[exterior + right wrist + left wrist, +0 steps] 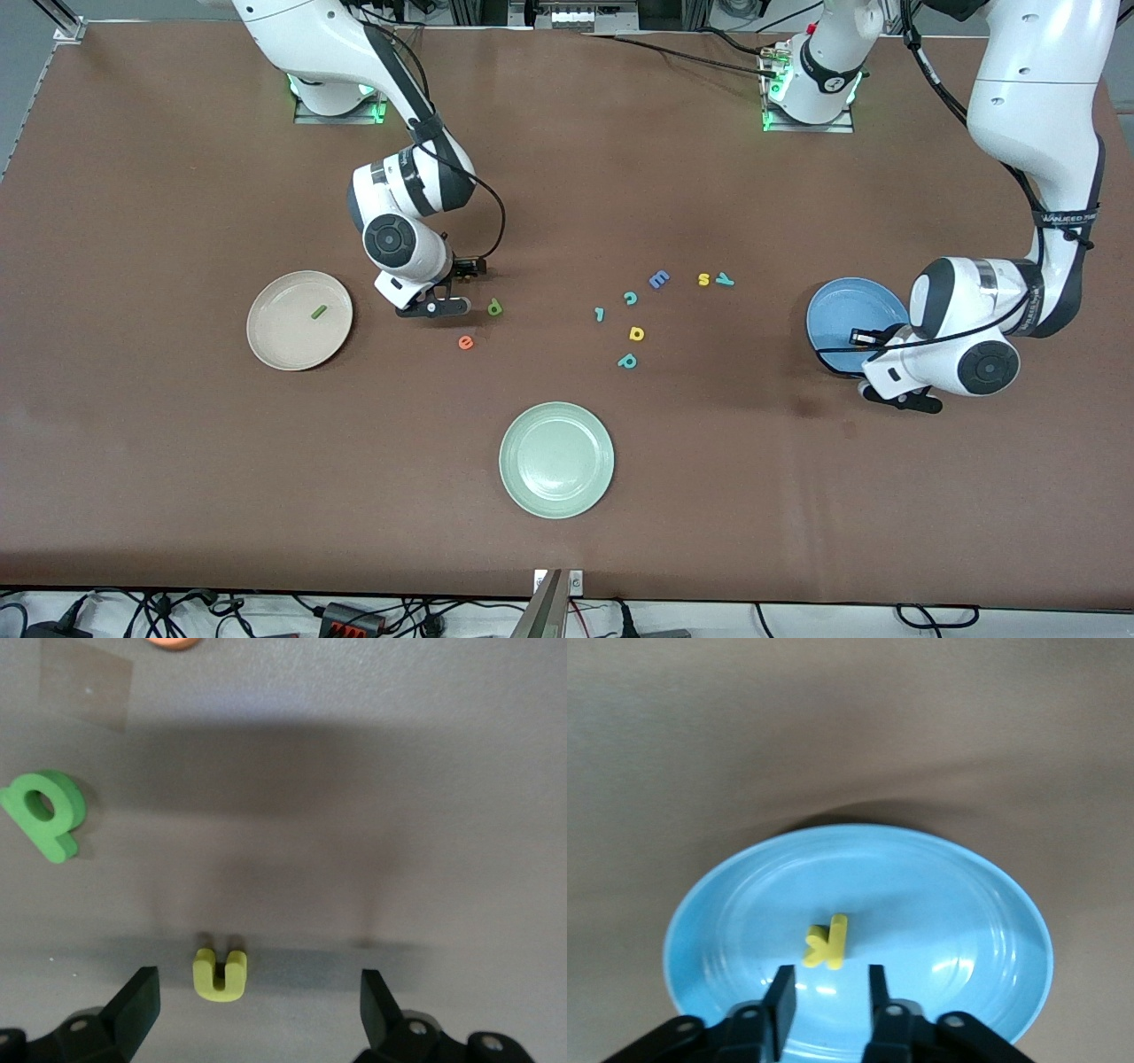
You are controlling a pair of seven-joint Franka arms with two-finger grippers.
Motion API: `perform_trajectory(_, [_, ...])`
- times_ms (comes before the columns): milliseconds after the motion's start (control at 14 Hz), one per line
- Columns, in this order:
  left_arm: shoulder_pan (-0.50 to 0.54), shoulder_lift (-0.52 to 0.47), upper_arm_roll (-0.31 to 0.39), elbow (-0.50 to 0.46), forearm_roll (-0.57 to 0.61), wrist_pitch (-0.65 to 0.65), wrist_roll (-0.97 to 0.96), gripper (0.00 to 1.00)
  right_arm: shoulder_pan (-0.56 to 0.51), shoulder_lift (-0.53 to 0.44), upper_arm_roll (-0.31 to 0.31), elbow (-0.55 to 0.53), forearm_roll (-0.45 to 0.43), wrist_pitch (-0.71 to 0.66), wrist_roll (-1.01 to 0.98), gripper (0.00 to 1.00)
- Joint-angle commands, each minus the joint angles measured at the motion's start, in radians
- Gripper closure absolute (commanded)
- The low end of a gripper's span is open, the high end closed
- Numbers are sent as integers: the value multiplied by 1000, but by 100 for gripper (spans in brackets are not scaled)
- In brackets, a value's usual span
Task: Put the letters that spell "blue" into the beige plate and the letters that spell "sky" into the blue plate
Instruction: 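Grasp the yellow u with the right gripper and drop it in the beige plate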
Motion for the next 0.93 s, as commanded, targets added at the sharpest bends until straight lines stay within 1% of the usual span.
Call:
perform_trajectory(0, [-6, -14, -18, -1, 16, -6, 8, 0, 31, -9, -14, -9, 14, 10, 26, 4])
perform_trajectory(71, [-4, -20, -44, -1, 12, -32, 8, 0, 31, -4, -12, -6, 14, 10, 26, 10])
perform_trajectory(142, [7, -33, -90, -1, -32, -66, 2, 0, 34, -1, -12, -4, 14, 13, 26, 13])
perform_trajectory(214, [7, -48, -107, -1, -86, -95, -27, 0, 41, 8, -14, -1, 12, 17, 26, 19])
perform_trajectory(285, [7, -57, -112, -2, -118, -109, -67, 0, 47, 10, -12, -3, 14, 31, 26, 28])
perform_trajectory(427, [8, -77, -135, -35, -190, -106, -84, 0, 47, 10, -14, -1, 14, 33, 26, 32])
perform_trajectory(570, [-6, -149, -167, -126, -209, -75, -151, 0, 46, 10, -12, -1, 14, 31, 26, 50])
perform_trajectory(712, [-6, -203, -196, -240, -208, 9, -220, 0, 44, 10, -12, 0, 12, 31, 26, 77])
perform_trajectory(784, [-6, -214, -225, -293, -208, 87, -264, 0, 40, 10, -12, 5, 12, 30, 26, 88])
perform_trajectory(855, [-6, -214, -254, -321, -206, 136, -321, 0, 38, 10, -12, 7, 12, 30, 26, 93])
